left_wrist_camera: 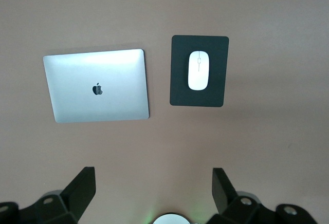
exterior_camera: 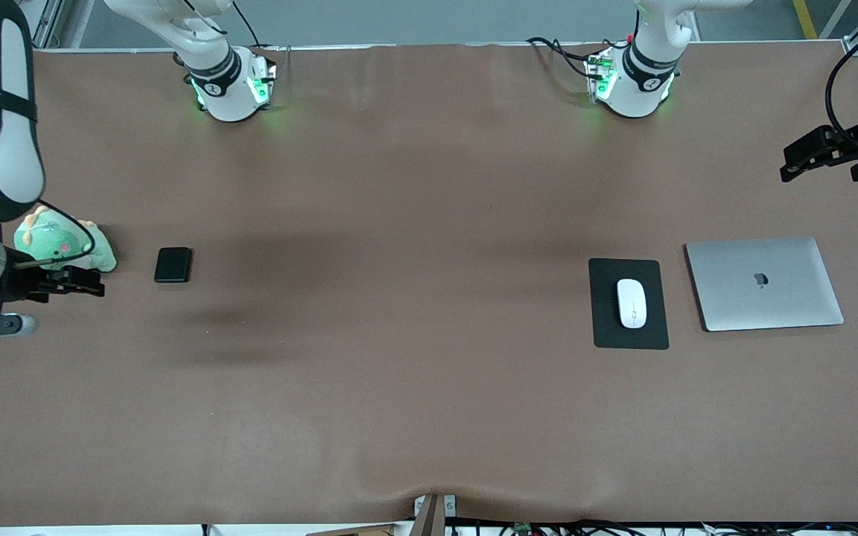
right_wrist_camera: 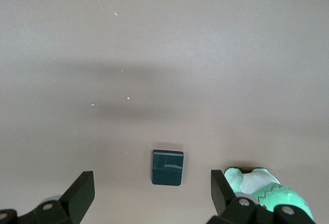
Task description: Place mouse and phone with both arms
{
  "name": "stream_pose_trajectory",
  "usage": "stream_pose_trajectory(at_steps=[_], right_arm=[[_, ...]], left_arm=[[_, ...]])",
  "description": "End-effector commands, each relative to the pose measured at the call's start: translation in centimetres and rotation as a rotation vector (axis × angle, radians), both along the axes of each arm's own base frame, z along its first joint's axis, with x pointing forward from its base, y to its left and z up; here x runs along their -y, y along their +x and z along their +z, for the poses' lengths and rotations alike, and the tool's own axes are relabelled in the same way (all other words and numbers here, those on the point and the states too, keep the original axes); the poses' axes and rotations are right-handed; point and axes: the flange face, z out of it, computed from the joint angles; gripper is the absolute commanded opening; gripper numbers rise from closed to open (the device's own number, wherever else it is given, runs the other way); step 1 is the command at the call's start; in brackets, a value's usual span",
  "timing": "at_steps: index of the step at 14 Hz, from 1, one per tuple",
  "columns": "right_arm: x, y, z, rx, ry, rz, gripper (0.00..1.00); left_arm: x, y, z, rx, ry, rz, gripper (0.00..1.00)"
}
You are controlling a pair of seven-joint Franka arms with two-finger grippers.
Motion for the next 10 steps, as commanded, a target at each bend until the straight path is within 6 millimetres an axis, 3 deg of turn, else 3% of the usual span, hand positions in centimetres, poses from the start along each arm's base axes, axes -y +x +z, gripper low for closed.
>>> stream_pose_trajectory(at_steps=[1, 4, 6, 9, 10], right_arm=[[0.2, 0.6, 3.1, 0.015, 0.021, 0.012, 1.0], [0.1, 0.1, 7.6, 0.013, 0.021, 0.018, 1.0], [-1.0, -0.4, 8.7, 0.006, 0.027, 0.033, 1.0], [-1.3, -2.6, 11.2, -0.037, 0.033, 0.032, 1.0], [-1.4, -3.9, 13.1, -0.028, 0.037, 0.034, 1.0]], left_arm=[[-0.2, 0.1, 0.1, 0.009, -0.001, 0.012, 1.0], [-0.2, 0.0, 0.3, 0.012, -0.002, -0.007, 1.0], [-0.4, -0.1, 0.5, 0.012, -0.002, -0.008, 1.0], [-0.3, -0.2, 0.7, 0.013, -0.002, -0.007, 1.0], [-0.3, -0.3, 0.7, 0.01, -0.001, -0.003, 1.0]])
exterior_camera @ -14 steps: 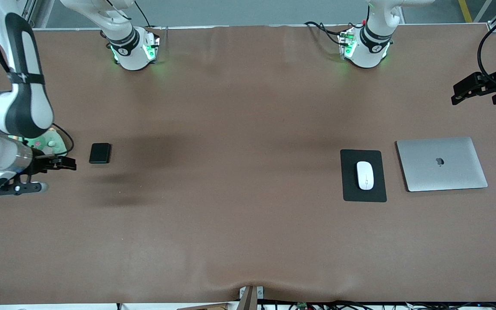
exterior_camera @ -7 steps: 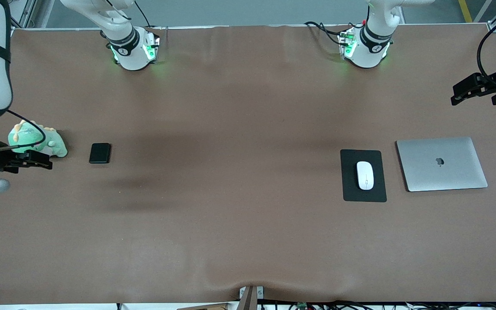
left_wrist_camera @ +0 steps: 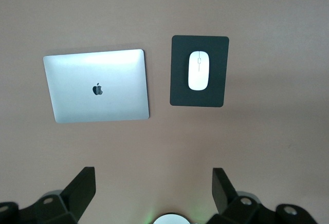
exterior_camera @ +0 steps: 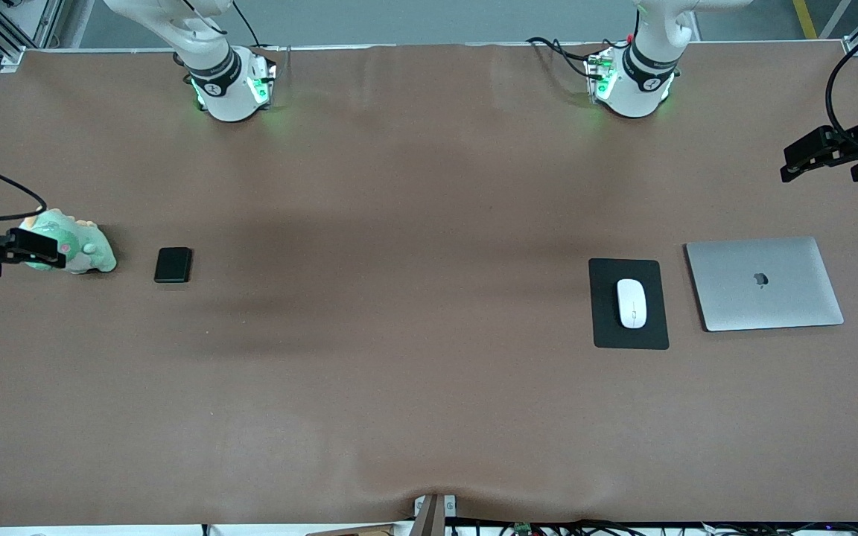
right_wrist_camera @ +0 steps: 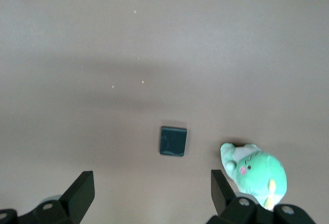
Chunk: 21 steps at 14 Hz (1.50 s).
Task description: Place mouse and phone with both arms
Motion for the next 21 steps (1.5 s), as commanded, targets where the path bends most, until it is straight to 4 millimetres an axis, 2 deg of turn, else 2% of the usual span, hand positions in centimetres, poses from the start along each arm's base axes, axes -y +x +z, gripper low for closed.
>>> stream_pose_trajectory(at_steps=[1, 4, 6, 11, 16, 21], right_arm=[[-0.3, -3.5, 5.2, 0.024, 0.025, 0.011, 1.0], [-0.9, -6.1, 7.4, -0.007, 0.024, 0.022, 1.0], [-0.9, -7.8, 7.9, -0.02, 0.026, 0.023, 1.0], [-0.4, -11.3, 7.4, -0.033, 0.024, 0.015, 1.0], [-0.5, -12.4, 7.0, -0.036, 0.016, 0.02, 1.0], [-0.9, -11.9, 7.2, -0.016, 0.01, 0.031, 1.0]], left_arm=[[-0.1, -0.5, 0.6, -0.003, -0.001, -0.013, 1.0], [0.1, -0.4, 0.8, 0.003, -0.001, -0.017, 1.0], [0.1, -0.4, 0.9, 0.005, -0.01, 0.003, 1.0], [0.0, -0.1, 0.8, 0.009, -0.016, -0.015, 1.0], [0.0, 0.0, 0.6, 0.007, -0.013, -0.017, 1.0], [1.1, 0.0, 0.4, 0.003, -0.013, -0.037, 1.0]])
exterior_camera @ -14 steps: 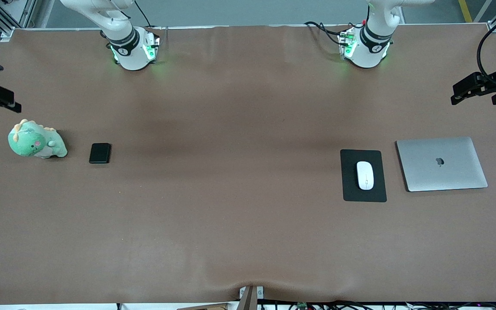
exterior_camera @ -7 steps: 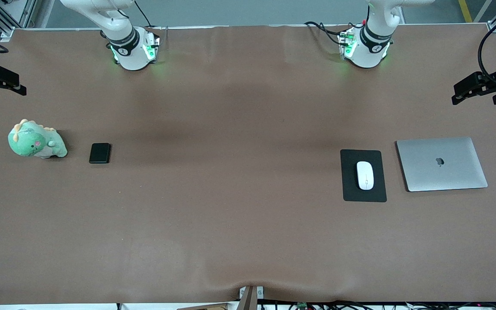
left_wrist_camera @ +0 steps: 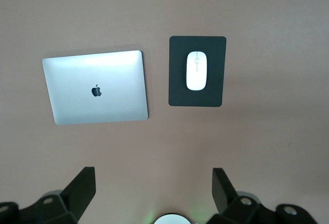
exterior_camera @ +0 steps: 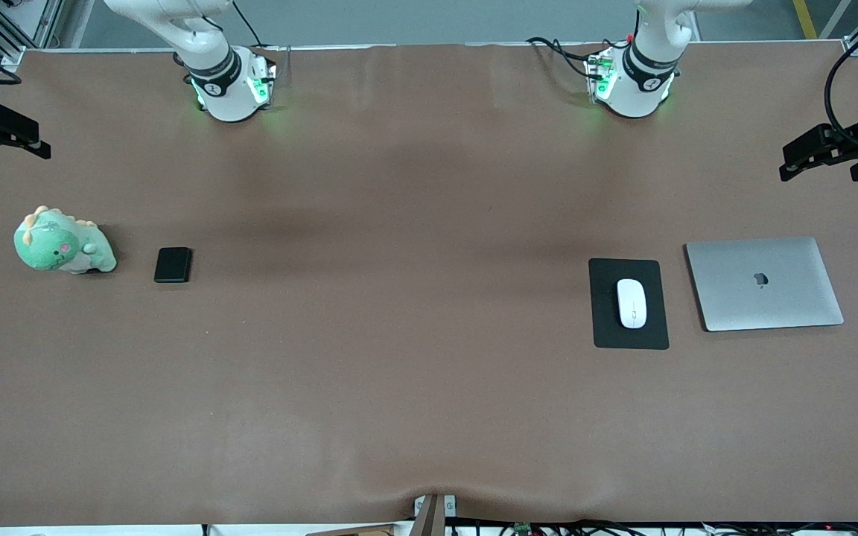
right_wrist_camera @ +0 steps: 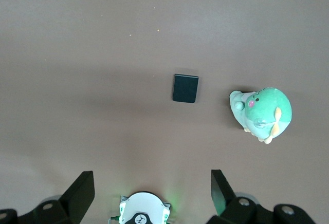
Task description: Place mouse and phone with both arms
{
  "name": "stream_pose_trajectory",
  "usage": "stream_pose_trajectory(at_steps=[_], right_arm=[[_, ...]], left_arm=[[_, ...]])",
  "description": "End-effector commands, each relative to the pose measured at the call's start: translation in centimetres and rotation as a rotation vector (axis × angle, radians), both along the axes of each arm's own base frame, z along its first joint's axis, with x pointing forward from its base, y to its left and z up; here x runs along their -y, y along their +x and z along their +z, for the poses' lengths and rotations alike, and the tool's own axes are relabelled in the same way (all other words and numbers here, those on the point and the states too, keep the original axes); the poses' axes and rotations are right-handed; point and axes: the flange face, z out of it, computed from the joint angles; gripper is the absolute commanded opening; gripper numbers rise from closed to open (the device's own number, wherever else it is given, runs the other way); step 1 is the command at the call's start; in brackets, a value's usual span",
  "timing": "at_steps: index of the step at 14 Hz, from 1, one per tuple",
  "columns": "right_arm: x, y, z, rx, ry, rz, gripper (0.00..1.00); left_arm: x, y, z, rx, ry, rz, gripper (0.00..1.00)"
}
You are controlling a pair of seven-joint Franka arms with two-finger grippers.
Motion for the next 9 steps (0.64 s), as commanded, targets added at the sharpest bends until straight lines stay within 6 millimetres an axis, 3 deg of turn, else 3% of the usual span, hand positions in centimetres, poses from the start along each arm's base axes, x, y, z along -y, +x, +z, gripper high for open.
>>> stream_pose_trajectory(at_steps=[1, 9], right_arm=[[-0.5, -0.74, 0.36, 0.015, -0.014, 0.021, 1.0], [0.09, -0.77, 0.51, 0.019, -0.018, 0.013, 1.0]], left_arm=[[0.34, 0.01, 0.26, 0.002, -0.011, -0.018, 1.0], [0.27, 0.01, 0.26, 0.002, -0.013, -0.016, 1.0]])
